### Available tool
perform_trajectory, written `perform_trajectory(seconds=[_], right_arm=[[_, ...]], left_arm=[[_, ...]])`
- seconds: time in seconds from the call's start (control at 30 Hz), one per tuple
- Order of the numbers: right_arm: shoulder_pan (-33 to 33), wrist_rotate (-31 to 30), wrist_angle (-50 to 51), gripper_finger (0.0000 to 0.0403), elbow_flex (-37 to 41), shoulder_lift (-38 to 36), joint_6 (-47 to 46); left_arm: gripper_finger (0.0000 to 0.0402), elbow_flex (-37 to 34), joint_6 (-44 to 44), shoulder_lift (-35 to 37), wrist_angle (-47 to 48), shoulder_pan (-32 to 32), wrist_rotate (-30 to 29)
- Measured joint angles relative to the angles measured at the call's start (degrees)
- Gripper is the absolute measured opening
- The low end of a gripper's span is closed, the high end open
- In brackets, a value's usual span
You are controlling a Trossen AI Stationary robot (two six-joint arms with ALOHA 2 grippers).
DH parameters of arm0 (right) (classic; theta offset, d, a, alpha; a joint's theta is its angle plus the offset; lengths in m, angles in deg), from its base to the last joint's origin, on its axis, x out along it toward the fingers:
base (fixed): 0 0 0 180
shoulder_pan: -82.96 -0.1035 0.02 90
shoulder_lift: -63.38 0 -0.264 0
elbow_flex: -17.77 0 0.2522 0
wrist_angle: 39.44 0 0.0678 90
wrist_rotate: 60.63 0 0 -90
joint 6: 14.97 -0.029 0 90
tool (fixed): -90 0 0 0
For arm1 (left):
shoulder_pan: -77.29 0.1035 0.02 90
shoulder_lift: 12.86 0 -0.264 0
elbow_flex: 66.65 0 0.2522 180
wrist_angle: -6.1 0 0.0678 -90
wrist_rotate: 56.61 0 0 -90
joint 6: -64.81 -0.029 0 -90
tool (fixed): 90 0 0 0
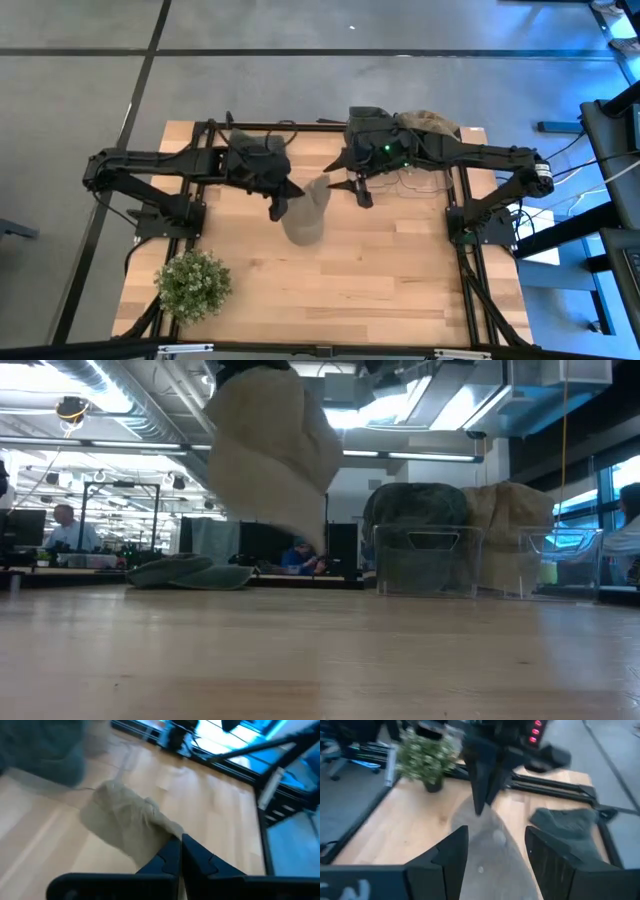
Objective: Pick & Place hat
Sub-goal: Put the brown cap into the right transparent bin
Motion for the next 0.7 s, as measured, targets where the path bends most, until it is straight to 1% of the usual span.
perform_trajectory(seconds=[0.1, 0.2, 0.33, 0.47, 0.57, 0.63, 0.7], right_arm=[[-0.96, 0.27, 0.03, 0.0197, -0.30, -0.07, -0.03], [-1.78, 0.39, 0.78, 0.0197, -0.30, -0.20, -0.06], [-2.77, 0.40, 5.92, 0.0197, -0.30, -0.22, -0.13], [-4.13, 0.85, 10.64, 0.0197, -0.30, 0.09, -0.10], [-5.31, 1.19, 10.95, 0.0197, -0.30, 0.54, -0.08], [-6.02, 2.66, 10.93, 0.0197, -0.30, 0.85, -0.11], [-6.74, 2.88, 10.88, 0.0197, -0.30, 1.28, -0.82]], left_arm=[[0.0003, 0.00, 0.41, -1.68, -2.84, -0.93, 1.57], [0.0003, 0.00, 0.39, -4.12, -4.14, -1.50, 1.52], [0.0003, 0.62, 0.37, -6.51, -4.89, -2.11, 1.76], [0.0003, 1.40, 0.33, -8.95, -7.04, -2.79, 6.12], [0.0003, 2.51, 0.26, -10.50, -9.26, -3.26, 8.57], [0.0003, 3.34, -0.06, -11.61, -10.26, -3.57, 8.85], [0.0003, 3.93, -0.88, -12.33, -9.79, -3.83, 8.73]])
